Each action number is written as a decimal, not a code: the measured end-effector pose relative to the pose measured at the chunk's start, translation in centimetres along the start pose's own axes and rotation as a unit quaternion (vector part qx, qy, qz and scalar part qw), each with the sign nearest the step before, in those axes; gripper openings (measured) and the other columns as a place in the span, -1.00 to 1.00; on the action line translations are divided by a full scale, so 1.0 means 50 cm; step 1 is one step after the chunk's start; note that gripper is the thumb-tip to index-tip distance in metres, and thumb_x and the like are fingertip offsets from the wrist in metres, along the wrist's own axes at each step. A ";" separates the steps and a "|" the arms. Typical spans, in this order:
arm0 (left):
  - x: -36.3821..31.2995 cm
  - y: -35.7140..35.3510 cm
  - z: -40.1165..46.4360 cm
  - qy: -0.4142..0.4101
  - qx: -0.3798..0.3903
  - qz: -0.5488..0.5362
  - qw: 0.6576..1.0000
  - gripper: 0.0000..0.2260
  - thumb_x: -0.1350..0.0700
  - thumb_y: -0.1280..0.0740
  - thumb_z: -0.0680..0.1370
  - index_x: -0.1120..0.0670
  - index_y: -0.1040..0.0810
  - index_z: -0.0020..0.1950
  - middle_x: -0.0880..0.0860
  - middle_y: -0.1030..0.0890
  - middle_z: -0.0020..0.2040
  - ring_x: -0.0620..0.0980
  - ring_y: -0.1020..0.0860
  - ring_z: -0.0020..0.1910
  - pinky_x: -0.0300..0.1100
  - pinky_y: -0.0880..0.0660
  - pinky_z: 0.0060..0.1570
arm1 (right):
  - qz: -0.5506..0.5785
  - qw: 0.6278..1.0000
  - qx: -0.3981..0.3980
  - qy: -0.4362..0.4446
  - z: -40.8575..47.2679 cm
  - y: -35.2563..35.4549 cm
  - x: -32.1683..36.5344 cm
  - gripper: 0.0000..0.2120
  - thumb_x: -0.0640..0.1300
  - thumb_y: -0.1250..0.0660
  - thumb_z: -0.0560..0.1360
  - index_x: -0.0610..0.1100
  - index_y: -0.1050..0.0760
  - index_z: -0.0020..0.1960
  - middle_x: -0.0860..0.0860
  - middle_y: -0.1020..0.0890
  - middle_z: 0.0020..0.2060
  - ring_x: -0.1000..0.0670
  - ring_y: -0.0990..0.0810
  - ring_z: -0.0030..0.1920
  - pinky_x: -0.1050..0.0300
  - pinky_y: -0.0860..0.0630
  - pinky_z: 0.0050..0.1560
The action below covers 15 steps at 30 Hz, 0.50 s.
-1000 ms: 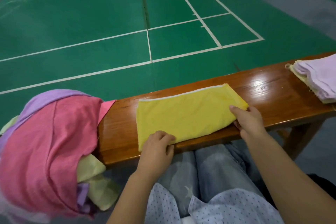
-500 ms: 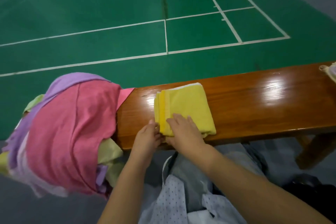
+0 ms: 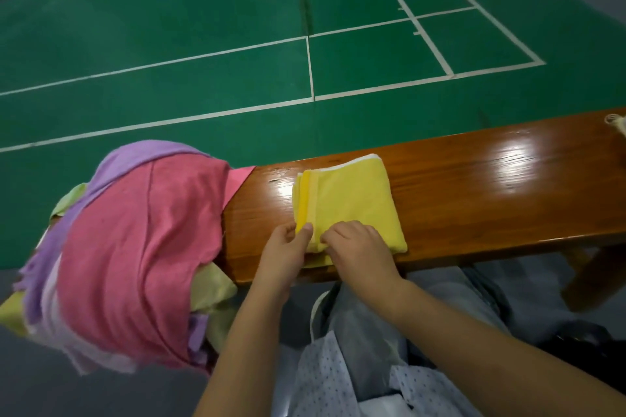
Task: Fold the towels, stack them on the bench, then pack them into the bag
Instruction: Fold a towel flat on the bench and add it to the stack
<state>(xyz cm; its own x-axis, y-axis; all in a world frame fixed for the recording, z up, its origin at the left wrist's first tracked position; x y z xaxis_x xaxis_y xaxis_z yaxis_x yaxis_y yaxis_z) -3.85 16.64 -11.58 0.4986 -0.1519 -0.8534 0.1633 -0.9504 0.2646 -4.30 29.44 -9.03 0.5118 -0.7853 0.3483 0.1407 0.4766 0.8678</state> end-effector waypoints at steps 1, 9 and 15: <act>0.003 0.002 0.001 -0.012 -0.011 0.009 1.000 -0.74 0.03 -0.35 0.55 0.00 -0.40 0.20 -0.03 -0.58 0.04 -0.06 -0.58 -0.01 -0.06 -0.58 -0.07 | -0.002 1.000 0.019 0.001 -0.005 -0.011 -0.002 -0.91 -0.20 -0.39 0.30 -0.06 -0.55 -0.20 0.02 -0.57 -0.30 -0.06 -0.56 -0.30 0.12 -0.48 -0.32; -0.019 0.014 -0.032 -0.116 -0.074 0.064 0.988 -0.75 0.20 -0.33 0.52 -0.01 -0.37 0.13 -0.04 -0.54 0.00 -0.10 -0.54 -0.10 -0.31 -0.40 -0.32 | 0.043 0.991 0.005 -0.130 -0.027 0.065 -0.053 -0.56 0.20 -0.22 0.48 -0.05 -0.50 0.22 -0.03 -0.51 0.25 -0.05 -0.47 0.27 -0.12 -0.24 0.39; -0.037 0.001 -0.005 -0.016 -0.012 0.090 0.996 -0.57 0.04 -0.37 0.53 0.03 -0.32 0.34 -0.03 -0.49 0.11 -0.02 -0.49 0.02 -0.17 -0.45 -0.17 | 0.154 0.926 0.126 -0.321 -0.039 0.053 -0.164 -0.37 0.09 -0.30 0.52 -0.09 -0.14 0.47 -0.10 -0.29 0.39 -0.11 -0.31 0.35 -0.02 -0.32 0.31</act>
<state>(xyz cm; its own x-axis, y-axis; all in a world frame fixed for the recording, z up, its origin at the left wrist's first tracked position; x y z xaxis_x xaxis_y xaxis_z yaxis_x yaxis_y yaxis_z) -4.56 16.94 -9.91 0.4939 -0.3290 -0.8049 0.0935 -0.9002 0.4253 -6.45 37.91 -10.29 -0.1266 -0.7386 0.6622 -0.1719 0.6738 0.7187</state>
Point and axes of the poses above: each hand's wrist, its own z-axis towards the middle knuckle, its own y-axis out of the back of the hand, x = y × z, the point moved 6 cm from there along z, towards the middle knuckle
